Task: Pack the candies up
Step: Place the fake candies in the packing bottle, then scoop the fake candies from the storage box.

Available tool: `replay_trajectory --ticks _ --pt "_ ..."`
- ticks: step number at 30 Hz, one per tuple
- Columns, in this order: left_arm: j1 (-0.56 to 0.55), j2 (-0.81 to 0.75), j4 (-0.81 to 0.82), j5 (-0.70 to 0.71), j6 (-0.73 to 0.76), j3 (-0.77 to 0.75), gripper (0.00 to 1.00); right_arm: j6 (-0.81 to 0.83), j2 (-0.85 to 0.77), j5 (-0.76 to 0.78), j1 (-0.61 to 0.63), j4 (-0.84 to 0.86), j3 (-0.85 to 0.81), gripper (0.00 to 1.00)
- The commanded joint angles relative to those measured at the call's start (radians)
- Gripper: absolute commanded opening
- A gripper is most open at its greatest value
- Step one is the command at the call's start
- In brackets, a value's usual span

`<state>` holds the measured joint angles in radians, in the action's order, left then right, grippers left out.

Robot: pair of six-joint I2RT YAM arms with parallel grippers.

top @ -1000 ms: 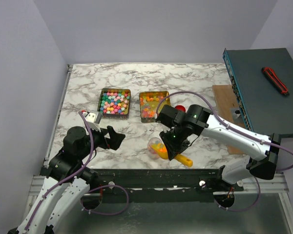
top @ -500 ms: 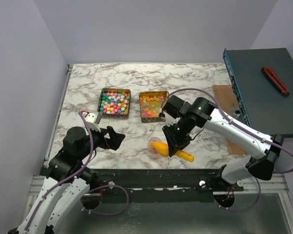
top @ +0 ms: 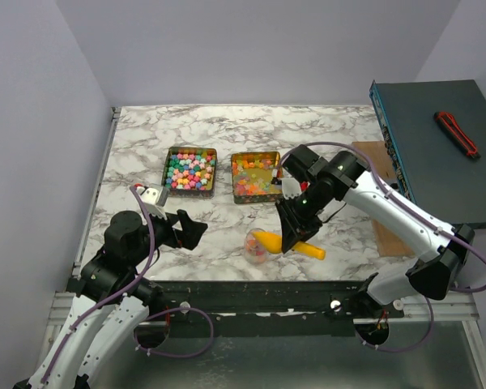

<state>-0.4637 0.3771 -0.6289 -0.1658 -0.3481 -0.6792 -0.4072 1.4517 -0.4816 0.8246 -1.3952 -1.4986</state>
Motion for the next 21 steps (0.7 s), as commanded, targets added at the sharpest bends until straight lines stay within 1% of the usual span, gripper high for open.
replay_trajectory --ticks 1,8,11,15,21 --pt "0.007 0.002 0.012 0.021 0.017 0.003 0.99 0.052 0.005 -0.105 -0.057 -0.022 -0.042 0.0" --pt "0.007 0.023 0.008 0.026 0.017 0.002 0.99 0.099 0.023 -0.098 -0.095 -0.012 -0.08 0.01" --pt "0.007 0.035 0.008 0.026 0.018 0.001 0.99 0.12 0.033 -0.049 -0.103 0.007 -0.11 0.01" --pt "0.007 0.053 0.008 0.027 0.017 0.001 0.99 0.128 0.023 0.021 -0.104 0.083 -0.091 0.01" --pt "0.007 0.073 0.008 0.036 0.014 0.001 0.99 0.171 0.005 0.196 -0.105 0.187 -0.06 0.01"
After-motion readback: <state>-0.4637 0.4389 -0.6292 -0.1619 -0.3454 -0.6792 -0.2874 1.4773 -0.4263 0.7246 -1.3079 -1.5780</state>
